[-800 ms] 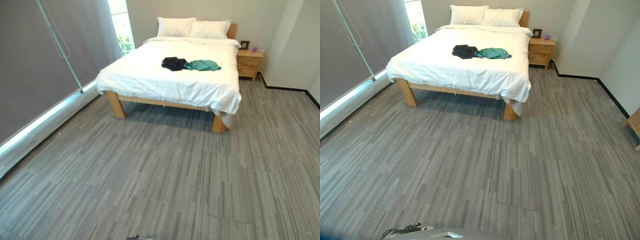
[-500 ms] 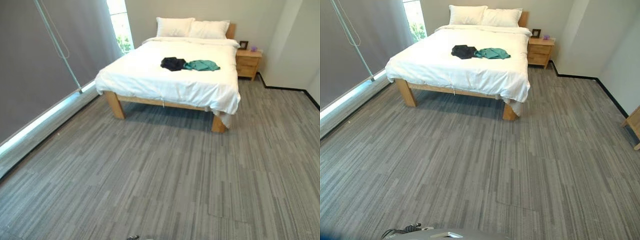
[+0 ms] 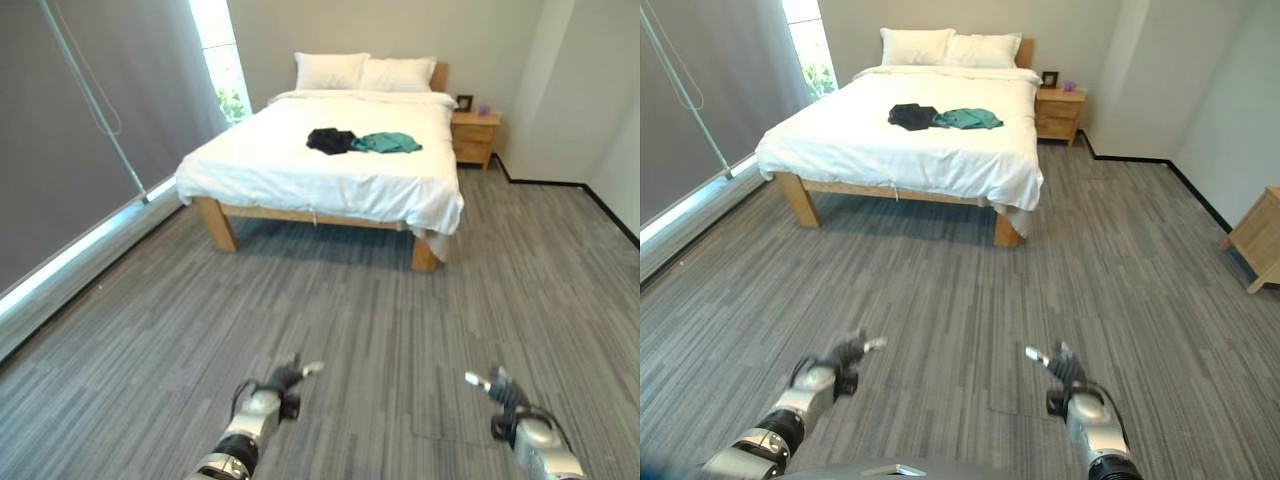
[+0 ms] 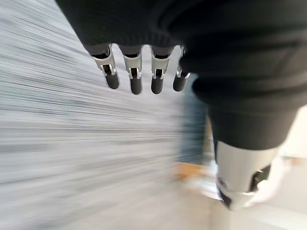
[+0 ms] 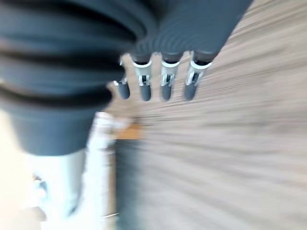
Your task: Pick up bed clothes into laundry basket.
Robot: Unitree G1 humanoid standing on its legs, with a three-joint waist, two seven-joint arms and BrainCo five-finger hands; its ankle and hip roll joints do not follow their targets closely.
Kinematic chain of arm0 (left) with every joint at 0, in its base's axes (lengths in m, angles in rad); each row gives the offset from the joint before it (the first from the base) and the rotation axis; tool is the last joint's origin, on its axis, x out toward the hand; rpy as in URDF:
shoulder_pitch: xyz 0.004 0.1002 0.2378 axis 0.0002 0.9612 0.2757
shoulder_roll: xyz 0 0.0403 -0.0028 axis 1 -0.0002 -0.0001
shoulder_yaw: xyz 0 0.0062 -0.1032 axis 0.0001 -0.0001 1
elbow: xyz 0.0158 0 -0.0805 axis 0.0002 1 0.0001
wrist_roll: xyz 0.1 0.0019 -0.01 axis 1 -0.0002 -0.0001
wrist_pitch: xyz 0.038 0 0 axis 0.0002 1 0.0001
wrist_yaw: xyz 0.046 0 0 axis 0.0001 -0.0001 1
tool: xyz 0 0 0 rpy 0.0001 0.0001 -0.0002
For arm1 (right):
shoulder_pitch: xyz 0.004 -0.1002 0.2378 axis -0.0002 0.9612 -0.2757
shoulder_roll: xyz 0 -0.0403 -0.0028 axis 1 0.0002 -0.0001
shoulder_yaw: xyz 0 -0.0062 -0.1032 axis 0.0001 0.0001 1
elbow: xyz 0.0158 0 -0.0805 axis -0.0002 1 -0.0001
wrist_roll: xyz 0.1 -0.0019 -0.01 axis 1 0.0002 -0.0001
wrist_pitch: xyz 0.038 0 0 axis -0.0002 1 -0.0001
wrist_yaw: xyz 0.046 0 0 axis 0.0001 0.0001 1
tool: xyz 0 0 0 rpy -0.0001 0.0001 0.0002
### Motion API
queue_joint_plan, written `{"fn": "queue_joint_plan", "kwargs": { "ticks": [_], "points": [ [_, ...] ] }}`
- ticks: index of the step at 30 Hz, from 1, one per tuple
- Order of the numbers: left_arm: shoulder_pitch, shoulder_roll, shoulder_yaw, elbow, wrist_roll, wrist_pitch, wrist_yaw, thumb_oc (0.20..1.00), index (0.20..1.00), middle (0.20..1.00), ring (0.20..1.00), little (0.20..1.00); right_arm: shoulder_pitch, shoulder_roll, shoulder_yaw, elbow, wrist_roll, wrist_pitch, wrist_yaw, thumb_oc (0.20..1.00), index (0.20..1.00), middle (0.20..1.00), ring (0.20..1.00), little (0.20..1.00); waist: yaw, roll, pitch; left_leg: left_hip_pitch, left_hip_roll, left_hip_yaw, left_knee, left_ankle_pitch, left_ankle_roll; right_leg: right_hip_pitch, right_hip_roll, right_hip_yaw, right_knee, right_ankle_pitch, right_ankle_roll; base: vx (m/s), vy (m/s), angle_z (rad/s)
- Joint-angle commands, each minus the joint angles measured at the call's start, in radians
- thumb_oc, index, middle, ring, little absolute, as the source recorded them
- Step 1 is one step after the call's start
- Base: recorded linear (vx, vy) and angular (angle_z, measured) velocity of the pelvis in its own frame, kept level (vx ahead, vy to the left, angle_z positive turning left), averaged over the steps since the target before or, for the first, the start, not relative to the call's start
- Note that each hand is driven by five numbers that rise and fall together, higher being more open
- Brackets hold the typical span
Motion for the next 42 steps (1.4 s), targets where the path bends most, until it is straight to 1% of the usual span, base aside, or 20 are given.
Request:
{"fn": "queue_joint_plan", "kwargs": {
  "ticks": [1,6,9,11,12,17,19,21,27,28,29,30,32,33,35,36,37,40,41,42],
  "points": [
    [0.012,0.003,0.016,-0.093,-0.117,-0.021,0.027,1.000,1.000,1.000,1.000,1.000,0.015,0.015,-0.019,-0.064,0.025,-0.038,-0.036,1.000,1.000,1.000,1.000,1.000,-0.010,-0.026,0.019,-0.028,-0.018,-0.137,-0.071,0.070,-0.025,0.050,-0.037,-0.016,-0.193,0.141,0.041,-0.01,0.006,0.09],
    [0.095,0.014,0.030,-0.237,-0.131,-0.028,0.014,1.000,1.000,1.000,1.000,1.000,0.052,0.023,0.000,-0.210,-0.062,-0.062,-0.005,1.000,1.000,1.000,1.000,1.000,-0.005,-0.024,0.031,-0.027,-0.019,-0.141,-0.071,0.068,-0.027,0.050,-0.040,-0.016,-0.193,0.136,0.043,0.00,0.003,0.05],
    [0.112,0.017,0.036,-0.247,-0.079,-0.039,0.023,1.000,1.000,1.000,1.000,1.000,0.069,0.018,0.008,-0.230,-0.144,-0.096,-0.017,1.000,1.000,1.000,1.000,1.000,-0.006,-0.022,0.039,-0.024,-0.020,-0.143,-0.071,0.065,-0.027,0.053,-0.041,-0.016,-0.193,0.134,0.043,0.00,0.000,0.00],
    [0.112,0.017,0.036,-0.246,-0.079,-0.039,0.023,1.000,1.000,1.000,1.000,1.000,0.069,0.018,0.008,-0.230,-0.144,-0.096,-0.017,1.000,1.000,1.000,1.000,1.000,-0.006,-0.022,0.039,-0.024,-0.020,-0.143,-0.071,0.065,-0.027,0.053,-0.041,-0.016,-0.193,0.134,0.043,0.00,0.000,0.00],
    [0.135,0.028,0.049,-0.286,-0.026,-0.049,0.044,1.000,1.000,1.000,1.000,1.000,0.077,0.015,0.013,-0.239,-0.200,-0.132,-0.039,1.000,1.000,1.000,1.000,1.000,-0.007,-0.018,0.046,-0.022,-0.020,-0.142,-0.071,0.064,-0.026,0.054,-0.042,-0.015,-0.193,0.134,0.043,0.00,0.000,0.00],
    [0.187,0.032,0.094,-0.329,-0.065,-0.065,0.049,1.000,1.000,1.000,1.000,1.000,0.098,-0.011,0.029,-0.302,-0.260,-0.147,-0.012,1.000,1.000,1.000,1.000,1.000,-0.010,-0.016,0.061,-0.027,-0.021,-0.137,-0.071,0.063,-0.023,0.048,-0.043,-0.009,-0.193,0.136,0.045,0.00,0.000,0.00],
    [0.195,0.065,0.115,-0.369,0.034,-0.067,0.057,1.000,1.000,1.000,1.000,1.000,0.097,-0.057,0.039,-0.330,-0.342,-0.147,0.012,1.000,1.000,1.000,1.000,1.000,-0.009,-0.019,0.071,-0.031,-0.022,-0.131,-0.071,0.059,-0.019,0.041,-0.045,-0.001,-0.193,0.137,0.048,0.03,0.039,-0.03],
    [0.201,0.079,0.128,-0.378,0.068,-0.064,0.052,1.000,1.000,1.000,1.000,1.000,0.091,-0.075,0.033,-0.334,-0.369,-0.143,0.015,1.000,1.000,1.000,1.000,1.000,-0.008,-0.019,0.075,-0.032,-0.024,-0.125,-0.071,0.056,-0.015,0.039,-0.047,0.005,-0.193,0.137,0.050,0.03,0.032,-0.03],
    [0.168,0.075,0.149,-0.391,0.009,-0.078,0.083,1.000,1.000,1.000,1.000,1.000,0.037,-0.047,0.018,-0.311,-0.262,-0.139,0.008,1.000,1.000,1.000,1.000,1.000,-0.004,-0.012,0.090,-0.044,-0.035,-0.097,-0.071,0.046,0.012,0.025,-0.061,0.026,-0.184,0.137,0.054,0.06,0.065,-0.14],
    [0.159,0.072,0.146,-0.411,-0.025,-0.082,0.088,1.000,1.000,1.000,1.000,1.000,0.028,-0.017,0.009,-0.309,-0.130,-0.161,0.024,1.000,1.000,1.000,1.000,1.000,-0.003,-0.003,0.104,-0.042,-0.035,-0.088,-0.071,0.035,0.026,-0.014,-0.064,0.025,-0.097,0.106,0.056,0.06,0.080,-0.27],
    [0.159,0.072,0.146,-0.412,-0.026,-0.082,0.088,1.000,1.000,1.000,1.000,1.000,0.027,-0.018,0.008,-0.309,-0.129,-0.161,0.025,1.000,1.000,1.000,1.000,1.000,-0.002,-0.003,0.105,-0.042,-0.035,-0.087,-0.071,0.035,0.026,-0.017,-0.064,0.026,-0.091,0.103,0.057,0.05,0.086,-0.22],
    [0.152,0.070,0.137,-0.420,-0.033,-0.082,0.088,1.000,1.000,1.000,1.000,1.000,0.023,0.002,0.005,-0.291,-0.059,-0.178,0.027,1.000,1.000,1.000,1.000,1.000,-0.002,0.000,0.114,-0.046,-0.036,-0.083,-0.068,0.035,0.033,-0.059,-0.058,0.023,-0.010,0.098,0.068,0.00,0.046,-0.14],
    [0.135,0.080,0.117,-0.445,-0.028,-0.074,0.080,1.000,1.000,1.000,1.000,1.000,0.029,0.011,0.007,-0.317,-0.038,-0.182,0.033,1.000,1.000,1.000,1.000,1.000,-0.014,0.000,0.138,-0.057,-0.043,-0.090,-0.047,0.031,0.047,-0.146,-0.047,0.023,0.177,0.155,0.103,0.05,0.097,-0.16],
    [0.113,0.087,0.102,-0.453,-0.021,-0.069,0.075,1.000,1.000,1.000,1.000,1.000,0.032,0.009,0.008,-0.340,-0.046,-0.180,0.046,1.000,1.000,1.000,1.000,1.000,-0.029,0.008,0.165,-0.061,-0.036,-0.101,-0.018,0.015,0.057,-0.246,-0.042,0.011,0.356,0.203,0.117,0.08,0.101,-0.08],
    [0.104,0.084,0.095,-0.446,-0.015,-0.071,0.075,1.000,1.000,1.000,1.000,1.000,0.035,0.008,0.006,-0.348,-0.054,-0.179,0.053,1.000,1.000,1.000,1.000,1.000,-0.037,0.008,0.176,-0.058,-0.036,-0.110,-0.009,0.003,0.058,-0.284,-0.042,0.013,0.387,0.211,0.120,0.12,0.055,0.08],
    [0.100,0.083,0.094,-0.443,-0.012,-0.073,0.073,1.000,1.000,1.000,1.000,1.000,0.037,0.007,0.005,-0.347,-0.061,-0.176,0.065,1.000,1.000,1.000,1.000,1.000,-0.047,0.010,0.183,-0.043,-0.035,-0.119,-0.015,-0.005,0.057,-0.312,-0.038,0.011,0.386,0.210,0.117,0.41,-0.006,0.12],
    [0.090,0.084,0.094,-0.440,-0.002,-0.082,0.074,1.000,1.000,1.000,1.000,1.000,0.043,0.000,0.016,-0.342,-0.067,-0.163,0.085,1.000,1.000,1.000,1.000,1.000,-0.068,0.005,0.181,0.010,-0.035,-0.144,-0.038,-0.025,0.047,-0.349,-0.040,0.003,0.259,0.192,0.102,0.37,-0.020,0.06],
    [0.091,0.083,0.095,-0.440,-0.002,-0.082,0.074,1.000,1.000,1.000,1.000,1.000,0.044,-0.001,0.017,-0.342,-0.067,-0.163,0.085,1.000,1.000,1.000,1.000,1.000,-0.072,0.009,0.185,0.019,-0.030,-0.148,-0.043,-0.026,0.046,-0.340,-0.038,-0.003,0.258,0.189,0.101,0.18,-0.036,0.14],
    [0.098,0.082,0.100,-0.451,-0.011,-0.093,0.068,1.000,1.000,1.000,1.000,1.000,0.056,-0.008,0.020,-0.344,-0.060,-0.162,0.091,1.000,1.000,1.000,1.000,1.000,-0.096,0.008,0.183,0.079,-0.021,-0.183,-0.067,-0.055,0.030,-0.341,-0.039,-0.001,0.065,0.198,0.093,0.53,-0.180,0.11],
    [0.089,0.085,0.101,-0.440,-0.012,-0.095,0.059,1.000,1.000,1.000,1.000,1.000,0.062,-0.012,0.031,-0.343,-0.066,-0.154,0.095,1.000,1.000,1.000,1.000,1.000,-0.125,-0.008,0.177,0.114,-0.014,-0.210,-0.071,-0.085,0.014,-0.371,-0.034,0.047,-0.111,0.269,0.107,0.68,-0.231,0.04]
  ]
}}
